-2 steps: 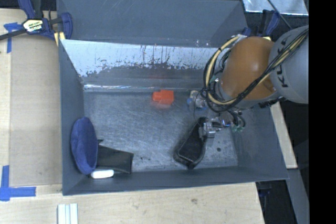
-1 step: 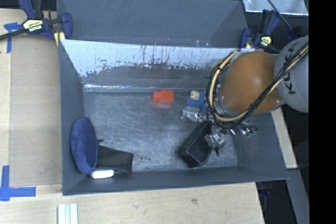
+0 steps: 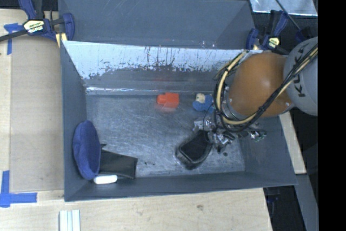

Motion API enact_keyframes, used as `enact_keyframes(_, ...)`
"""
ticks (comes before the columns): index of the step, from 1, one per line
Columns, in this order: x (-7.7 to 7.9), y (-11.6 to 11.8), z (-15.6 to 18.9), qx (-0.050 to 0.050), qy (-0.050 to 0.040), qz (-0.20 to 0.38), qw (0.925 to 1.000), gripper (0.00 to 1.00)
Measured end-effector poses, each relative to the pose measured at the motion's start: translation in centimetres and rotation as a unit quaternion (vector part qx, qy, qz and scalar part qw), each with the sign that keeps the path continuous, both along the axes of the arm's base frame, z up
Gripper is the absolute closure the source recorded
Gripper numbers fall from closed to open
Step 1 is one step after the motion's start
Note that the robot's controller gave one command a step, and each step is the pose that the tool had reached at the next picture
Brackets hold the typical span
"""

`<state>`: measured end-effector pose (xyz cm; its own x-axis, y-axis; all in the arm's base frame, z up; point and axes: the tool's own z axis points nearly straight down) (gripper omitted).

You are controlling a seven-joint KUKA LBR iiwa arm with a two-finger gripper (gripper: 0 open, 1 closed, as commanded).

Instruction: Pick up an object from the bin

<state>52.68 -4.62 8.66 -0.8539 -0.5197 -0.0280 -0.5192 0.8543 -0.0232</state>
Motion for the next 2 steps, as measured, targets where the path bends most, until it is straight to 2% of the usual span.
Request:
enact_keyframes(1,0.7,-0.1,0.2,-0.001,0.0031,0.000,1.0000,1.00)
enact_keyframes(2,-2.9,-0.4,2.1,0.003,0.0039,-0.002,1.0000,1.00)
